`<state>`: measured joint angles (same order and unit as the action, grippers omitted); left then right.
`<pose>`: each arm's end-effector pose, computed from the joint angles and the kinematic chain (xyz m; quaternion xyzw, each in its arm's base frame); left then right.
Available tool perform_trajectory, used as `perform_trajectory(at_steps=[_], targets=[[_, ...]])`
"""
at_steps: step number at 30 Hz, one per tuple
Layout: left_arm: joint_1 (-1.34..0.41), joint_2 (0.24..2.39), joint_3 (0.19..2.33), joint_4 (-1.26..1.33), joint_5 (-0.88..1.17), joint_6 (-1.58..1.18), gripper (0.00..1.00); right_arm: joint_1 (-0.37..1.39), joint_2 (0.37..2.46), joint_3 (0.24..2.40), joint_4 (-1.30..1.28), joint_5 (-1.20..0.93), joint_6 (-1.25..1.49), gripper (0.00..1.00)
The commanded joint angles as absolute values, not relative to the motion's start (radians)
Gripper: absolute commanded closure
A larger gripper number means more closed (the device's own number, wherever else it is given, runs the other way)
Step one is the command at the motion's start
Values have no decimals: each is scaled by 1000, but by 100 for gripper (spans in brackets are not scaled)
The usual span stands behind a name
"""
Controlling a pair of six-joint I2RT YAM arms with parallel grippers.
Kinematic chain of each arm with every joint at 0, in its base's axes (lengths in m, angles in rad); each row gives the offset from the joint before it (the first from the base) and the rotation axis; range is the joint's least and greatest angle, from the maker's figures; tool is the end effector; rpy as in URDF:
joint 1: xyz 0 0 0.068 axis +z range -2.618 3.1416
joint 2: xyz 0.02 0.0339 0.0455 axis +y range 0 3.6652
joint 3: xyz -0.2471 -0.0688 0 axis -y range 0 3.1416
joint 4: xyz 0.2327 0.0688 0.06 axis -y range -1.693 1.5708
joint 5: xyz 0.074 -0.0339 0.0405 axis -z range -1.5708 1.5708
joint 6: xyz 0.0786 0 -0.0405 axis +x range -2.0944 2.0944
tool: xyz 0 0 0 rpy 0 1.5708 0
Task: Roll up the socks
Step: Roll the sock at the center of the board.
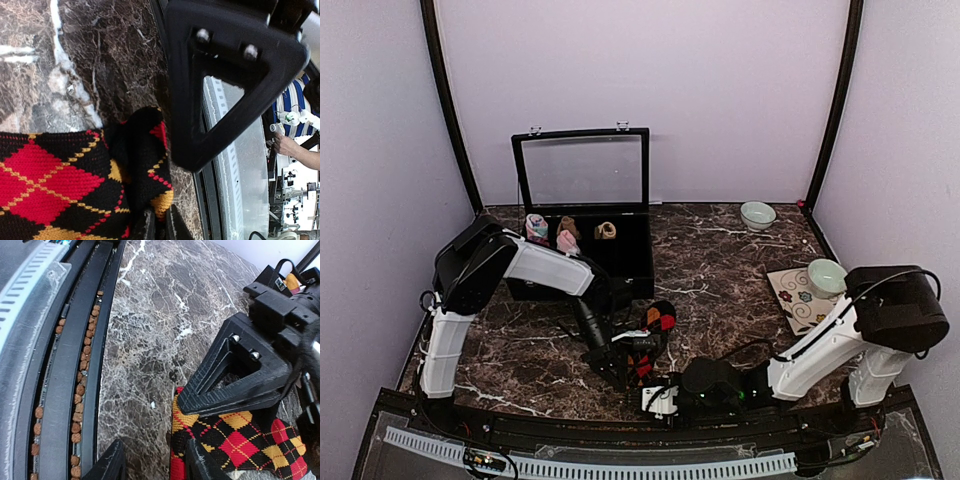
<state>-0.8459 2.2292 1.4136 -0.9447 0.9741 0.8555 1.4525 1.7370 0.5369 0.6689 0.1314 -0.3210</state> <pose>0.1848 -0.3067 0.0646 -0.6321 -0.6134 0.4663 0.0814 0.0494 0.3286 0.0851 -0.6506 0.5726 0.2176 0.4490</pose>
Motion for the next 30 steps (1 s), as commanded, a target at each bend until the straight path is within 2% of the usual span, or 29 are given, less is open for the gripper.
perform_trajectory(at_steps=[1, 13, 25, 27, 30], targets=[[-841, 2279, 1393, -962, 814, 854, 92, 1440, 1793, 572, 763, 141, -357, 61], [-841, 2280, 1394, -993, 831, 883, 92, 1413, 1855, 559, 788, 163, -325, 67], [-840, 2295, 1414, -1018, 813, 899, 92, 1409, 1848, 571, 758, 201, -357, 65], [-840, 2295, 1414, -1017, 812, 900, 92, 1405, 1858, 572, 752, 188, -349, 68], [-839, 2295, 1416, -1015, 812, 897, 92, 1392, 1869, 581, 734, 140, -326, 77]])
